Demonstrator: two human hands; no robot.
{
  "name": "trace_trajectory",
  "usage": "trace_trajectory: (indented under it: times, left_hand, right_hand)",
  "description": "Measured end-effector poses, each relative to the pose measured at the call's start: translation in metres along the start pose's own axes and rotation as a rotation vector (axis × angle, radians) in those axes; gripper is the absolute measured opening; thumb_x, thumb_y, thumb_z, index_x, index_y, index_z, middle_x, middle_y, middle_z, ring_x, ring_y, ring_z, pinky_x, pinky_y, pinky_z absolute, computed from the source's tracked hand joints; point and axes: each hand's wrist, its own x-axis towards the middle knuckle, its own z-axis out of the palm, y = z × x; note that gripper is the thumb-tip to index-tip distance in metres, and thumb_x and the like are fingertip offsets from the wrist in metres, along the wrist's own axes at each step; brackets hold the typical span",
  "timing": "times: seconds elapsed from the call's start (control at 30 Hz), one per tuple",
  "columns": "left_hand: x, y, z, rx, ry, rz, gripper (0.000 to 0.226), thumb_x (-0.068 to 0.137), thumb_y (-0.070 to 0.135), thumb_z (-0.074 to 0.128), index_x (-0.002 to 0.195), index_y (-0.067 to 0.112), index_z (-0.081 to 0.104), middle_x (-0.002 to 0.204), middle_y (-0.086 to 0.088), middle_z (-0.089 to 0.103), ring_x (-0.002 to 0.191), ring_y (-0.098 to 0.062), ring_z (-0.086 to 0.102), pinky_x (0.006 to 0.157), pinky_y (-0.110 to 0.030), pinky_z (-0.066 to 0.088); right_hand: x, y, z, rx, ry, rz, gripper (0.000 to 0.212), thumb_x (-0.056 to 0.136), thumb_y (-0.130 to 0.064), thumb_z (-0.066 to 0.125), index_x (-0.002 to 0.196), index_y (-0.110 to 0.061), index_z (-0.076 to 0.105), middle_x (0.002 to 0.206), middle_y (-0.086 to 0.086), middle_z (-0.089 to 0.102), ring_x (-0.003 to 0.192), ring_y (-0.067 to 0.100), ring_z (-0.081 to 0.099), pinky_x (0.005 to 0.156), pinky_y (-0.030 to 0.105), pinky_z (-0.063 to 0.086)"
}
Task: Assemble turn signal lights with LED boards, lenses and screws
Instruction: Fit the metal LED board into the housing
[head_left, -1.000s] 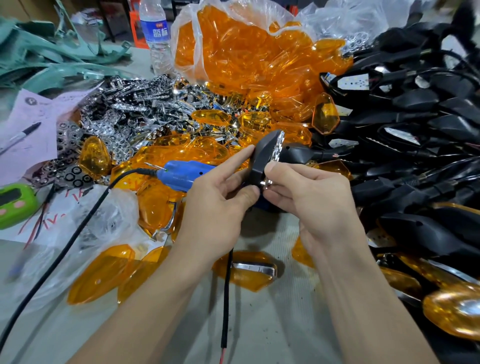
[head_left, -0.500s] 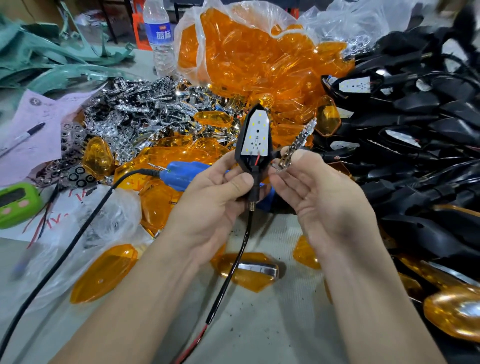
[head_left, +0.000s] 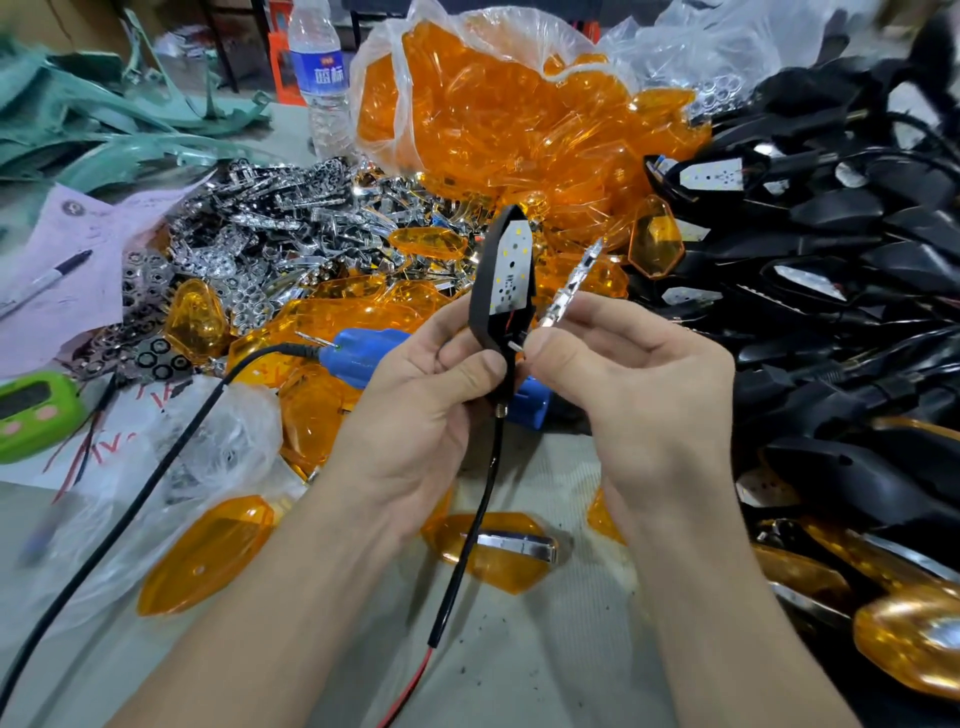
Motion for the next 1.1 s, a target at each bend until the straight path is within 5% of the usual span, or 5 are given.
trace_trajectory:
  times: [0.17, 0.37, 0.77, 0.97, 1.1]
  left_hand:
    - [-0.002, -0.001, 0.003, 0.093, 0.063, 0.008, 0.048, 0.081, -0.001, 0.069, 0.128, 0.012, 0.064, 0.113, -0.007, 0.078, 0.108, -0.024, 0.073, 0.099, -0.045, 0.055]
    - [-0.006, -0.002, 0.003, 0.258, 0.065, 0.039, 0.04, 0.091, -0.004, 0.067, 0.128, 0.012, 0.065, 0.111, -0.011, 0.078, 0.104, -0.027, 0.074, 0.094, -0.045, 0.059]
    - [-0.01, 0.005, 0.005, 0.268, 0.016, 0.036, 0.04, 0.085, -0.005, 0.065, 0.123, 0.009, 0.064, 0.103, -0.011, 0.079, 0.095, -0.024, 0.076, 0.09, -0.037, 0.062]
    - [-0.013, 0.005, 0.005, 0.458, -0.048, 0.084, 0.034, 0.087, -0.001, 0.067, 0.116, 0.016, 0.065, 0.1, -0.011, 0.08, 0.094, -0.025, 0.075, 0.081, -0.036, 0.061]
    - [-0.016, 0.002, 0.012, 0.601, -0.098, 0.148, 0.029, 0.075, 0.006, 0.07, 0.099, 0.023, 0.069, 0.085, -0.004, 0.074, 0.082, -0.018, 0.067, 0.071, -0.044, 0.058]
  right_hand:
    - [-0.006, 0.002, 0.011, -0.132, 0.107, -0.117, 0.029, 0.067, -0.017, 0.092, 0.086, -0.034, 0.077, 0.077, -0.014, 0.078, 0.073, 0.005, 0.077, 0.062, 0.013, 0.057]
    - [-0.005, 0.004, 0.006, -0.181, 0.048, -0.059, 0.026, 0.071, -0.024, 0.091, 0.076, -0.046, 0.079, 0.08, -0.014, 0.079, 0.077, 0.008, 0.078, 0.066, 0.023, 0.063]
    - [0.0, 0.002, 0.001, -0.239, -0.112, -0.107, 0.03, 0.084, -0.028, 0.083, 0.087, -0.057, 0.078, 0.084, -0.016, 0.079, 0.079, 0.011, 0.079, 0.067, 0.029, 0.064]
    - [0.0, 0.008, 0.004, -0.271, 0.012, -0.13, 0.023, 0.068, -0.032, 0.093, 0.072, -0.046, 0.074, 0.071, -0.015, 0.076, 0.063, 0.006, 0.073, 0.053, 0.02, 0.056]
    - [0.0, 0.012, 0.008, -0.252, -0.012, -0.015, 0.045, 0.049, -0.039, 0.093, 0.073, -0.021, 0.058, 0.071, 0.006, 0.072, 0.065, 0.036, 0.069, 0.052, 0.052, 0.057]
